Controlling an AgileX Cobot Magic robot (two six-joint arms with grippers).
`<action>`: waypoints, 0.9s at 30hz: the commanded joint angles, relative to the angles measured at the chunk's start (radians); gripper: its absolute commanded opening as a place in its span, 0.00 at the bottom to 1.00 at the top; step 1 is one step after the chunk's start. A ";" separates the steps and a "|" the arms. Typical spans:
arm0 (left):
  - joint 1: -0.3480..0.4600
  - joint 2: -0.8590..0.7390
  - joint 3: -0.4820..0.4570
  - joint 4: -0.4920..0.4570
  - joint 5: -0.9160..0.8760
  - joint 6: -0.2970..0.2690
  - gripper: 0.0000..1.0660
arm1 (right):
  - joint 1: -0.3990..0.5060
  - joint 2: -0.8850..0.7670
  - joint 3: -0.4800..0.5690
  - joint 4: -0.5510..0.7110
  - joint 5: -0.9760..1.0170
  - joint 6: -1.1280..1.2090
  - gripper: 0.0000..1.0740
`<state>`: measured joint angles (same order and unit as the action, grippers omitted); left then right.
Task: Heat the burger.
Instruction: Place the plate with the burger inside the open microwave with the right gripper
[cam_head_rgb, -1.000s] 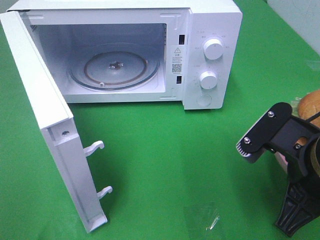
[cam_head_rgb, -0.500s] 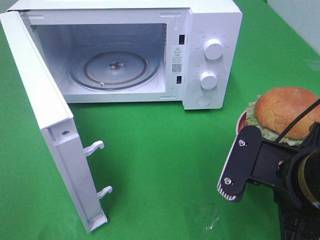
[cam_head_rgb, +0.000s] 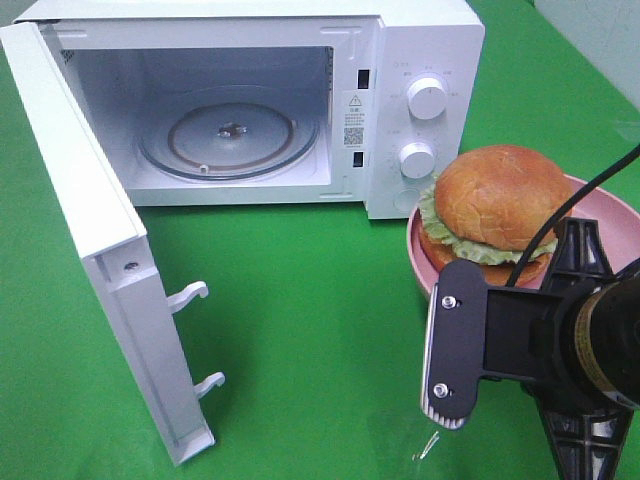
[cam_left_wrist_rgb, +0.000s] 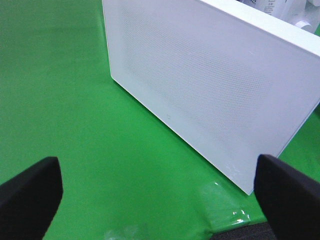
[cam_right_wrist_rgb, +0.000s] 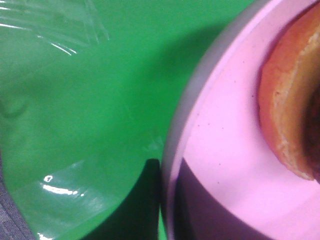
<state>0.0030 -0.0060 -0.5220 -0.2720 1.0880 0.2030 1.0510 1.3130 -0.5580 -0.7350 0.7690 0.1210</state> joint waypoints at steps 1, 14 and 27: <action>-0.004 -0.016 0.004 -0.001 -0.013 0.002 0.92 | 0.000 -0.010 0.002 -0.073 -0.037 -0.012 0.00; -0.004 -0.016 0.004 -0.001 -0.013 0.002 0.92 | -0.004 -0.010 0.002 -0.092 -0.179 -0.397 0.00; -0.004 -0.016 0.004 -0.001 -0.013 0.002 0.92 | -0.208 -0.010 0.001 0.154 -0.348 -0.906 0.00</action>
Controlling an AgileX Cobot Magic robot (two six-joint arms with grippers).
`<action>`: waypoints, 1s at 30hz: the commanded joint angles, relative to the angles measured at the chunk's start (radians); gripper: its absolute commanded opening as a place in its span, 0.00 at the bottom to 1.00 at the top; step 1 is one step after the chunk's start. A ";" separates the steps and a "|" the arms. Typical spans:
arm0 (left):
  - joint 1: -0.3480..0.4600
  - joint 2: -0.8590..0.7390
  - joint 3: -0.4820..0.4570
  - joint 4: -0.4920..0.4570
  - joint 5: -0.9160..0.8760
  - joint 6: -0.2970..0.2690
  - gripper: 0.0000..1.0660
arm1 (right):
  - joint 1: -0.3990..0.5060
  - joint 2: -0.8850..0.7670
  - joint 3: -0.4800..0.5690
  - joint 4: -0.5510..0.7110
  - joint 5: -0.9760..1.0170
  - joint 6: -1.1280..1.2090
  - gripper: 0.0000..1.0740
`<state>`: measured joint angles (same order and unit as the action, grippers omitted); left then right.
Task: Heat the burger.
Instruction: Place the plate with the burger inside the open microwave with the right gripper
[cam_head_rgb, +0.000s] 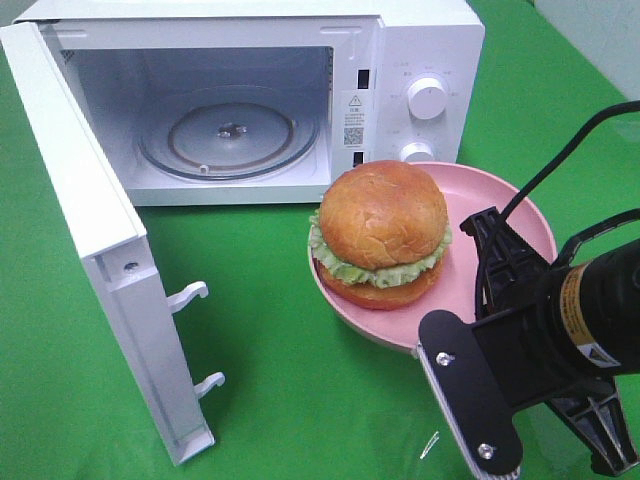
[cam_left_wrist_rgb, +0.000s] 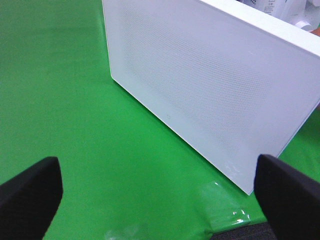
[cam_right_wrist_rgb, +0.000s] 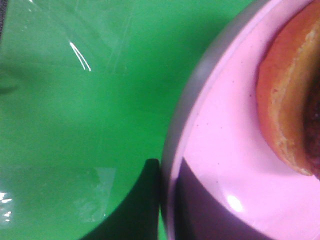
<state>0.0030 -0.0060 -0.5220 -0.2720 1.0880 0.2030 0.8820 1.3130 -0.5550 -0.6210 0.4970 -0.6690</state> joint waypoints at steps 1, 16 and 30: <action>-0.004 -0.016 0.004 -0.001 -0.013 0.002 0.92 | -0.039 -0.010 -0.002 0.040 -0.076 -0.116 0.00; -0.004 -0.016 0.004 -0.001 -0.013 0.002 0.92 | -0.305 -0.010 -0.057 0.379 -0.170 -0.647 0.00; -0.004 -0.016 0.004 -0.001 -0.013 0.002 0.92 | -0.358 0.001 -0.133 0.554 -0.170 -0.890 0.00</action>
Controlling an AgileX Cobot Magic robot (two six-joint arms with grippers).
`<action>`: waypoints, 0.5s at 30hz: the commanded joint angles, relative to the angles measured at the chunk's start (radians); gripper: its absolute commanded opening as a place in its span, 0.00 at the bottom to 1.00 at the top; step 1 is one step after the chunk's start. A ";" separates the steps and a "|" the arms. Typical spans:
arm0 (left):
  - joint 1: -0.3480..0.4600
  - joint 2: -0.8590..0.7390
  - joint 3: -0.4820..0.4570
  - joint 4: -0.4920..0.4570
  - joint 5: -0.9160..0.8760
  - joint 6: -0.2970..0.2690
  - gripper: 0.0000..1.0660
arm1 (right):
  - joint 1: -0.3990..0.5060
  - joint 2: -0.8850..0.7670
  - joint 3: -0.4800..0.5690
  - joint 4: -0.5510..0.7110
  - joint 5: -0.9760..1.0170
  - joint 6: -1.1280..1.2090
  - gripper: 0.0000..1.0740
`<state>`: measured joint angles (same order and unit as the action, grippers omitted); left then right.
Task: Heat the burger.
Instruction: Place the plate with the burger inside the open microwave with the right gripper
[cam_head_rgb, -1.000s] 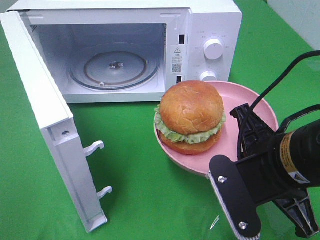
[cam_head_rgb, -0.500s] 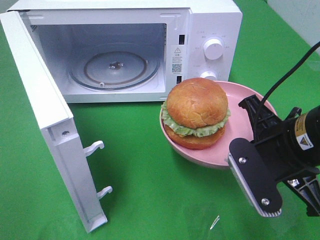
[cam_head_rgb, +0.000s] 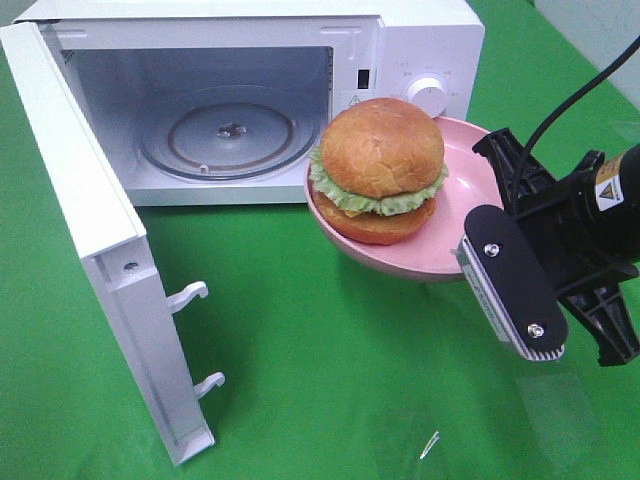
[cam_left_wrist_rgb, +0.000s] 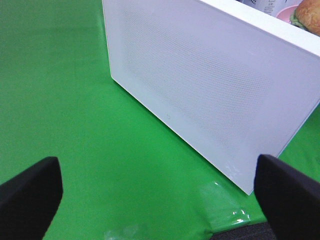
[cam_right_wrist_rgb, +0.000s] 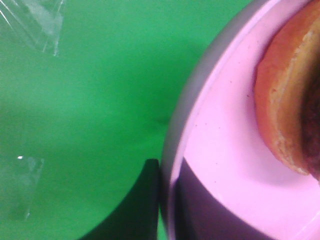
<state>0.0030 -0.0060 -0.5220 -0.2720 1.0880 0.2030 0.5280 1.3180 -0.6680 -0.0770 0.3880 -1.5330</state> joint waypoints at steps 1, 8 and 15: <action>-0.004 -0.016 0.004 -0.001 -0.013 0.002 0.92 | -0.003 0.000 -0.020 0.009 -0.063 -0.031 0.00; -0.004 -0.016 0.004 -0.001 -0.013 0.002 0.92 | -0.001 0.000 -0.020 0.012 -0.107 -0.042 0.00; -0.004 -0.016 0.004 -0.001 -0.013 0.002 0.92 | 0.070 0.008 -0.020 0.009 -0.122 -0.040 0.00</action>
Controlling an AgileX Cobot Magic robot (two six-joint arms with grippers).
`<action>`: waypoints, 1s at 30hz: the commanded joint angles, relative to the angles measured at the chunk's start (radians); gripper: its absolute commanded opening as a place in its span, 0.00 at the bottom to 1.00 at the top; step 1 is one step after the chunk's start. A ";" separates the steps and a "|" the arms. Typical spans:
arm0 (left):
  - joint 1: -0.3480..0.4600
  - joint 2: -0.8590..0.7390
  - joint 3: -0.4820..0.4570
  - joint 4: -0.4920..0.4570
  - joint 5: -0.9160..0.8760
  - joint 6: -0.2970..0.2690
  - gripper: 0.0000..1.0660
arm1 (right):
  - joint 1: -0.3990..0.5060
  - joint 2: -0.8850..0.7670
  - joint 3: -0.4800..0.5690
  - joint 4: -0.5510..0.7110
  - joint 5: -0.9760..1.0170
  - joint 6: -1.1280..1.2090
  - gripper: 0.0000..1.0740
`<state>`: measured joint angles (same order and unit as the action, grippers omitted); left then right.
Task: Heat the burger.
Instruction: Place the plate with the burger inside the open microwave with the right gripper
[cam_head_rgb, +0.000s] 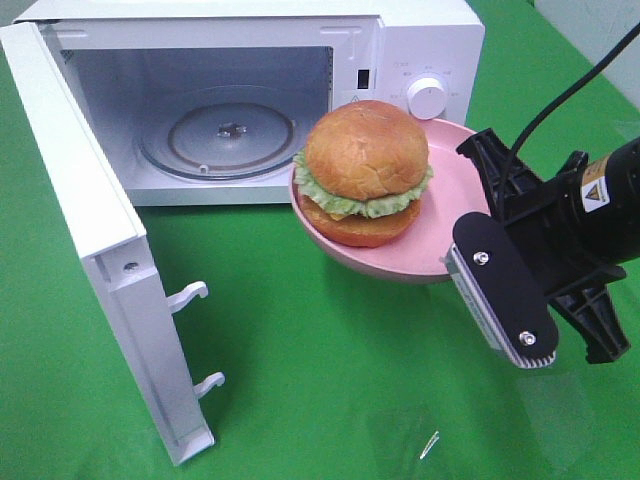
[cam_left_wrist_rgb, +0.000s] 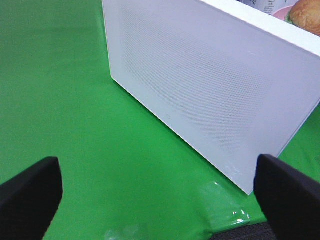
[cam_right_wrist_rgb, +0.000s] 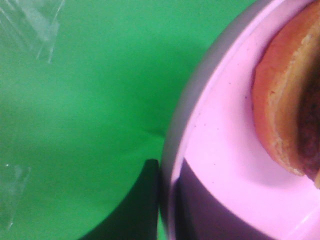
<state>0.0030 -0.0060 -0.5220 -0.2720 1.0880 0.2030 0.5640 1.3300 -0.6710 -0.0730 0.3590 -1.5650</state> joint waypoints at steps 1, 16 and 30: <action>-0.004 -0.016 0.004 -0.001 -0.013 0.002 0.92 | 0.034 -0.004 -0.017 0.005 -0.093 -0.008 0.00; -0.004 -0.016 0.004 -0.001 -0.013 0.002 0.92 | 0.089 0.150 -0.109 0.006 -0.129 0.021 0.00; -0.004 -0.016 0.004 -0.001 -0.013 0.002 0.92 | 0.141 0.284 -0.259 0.006 -0.139 0.021 0.00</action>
<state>0.0030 -0.0060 -0.5220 -0.2720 1.0880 0.2030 0.7010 1.6210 -0.9100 -0.0740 0.2840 -1.5550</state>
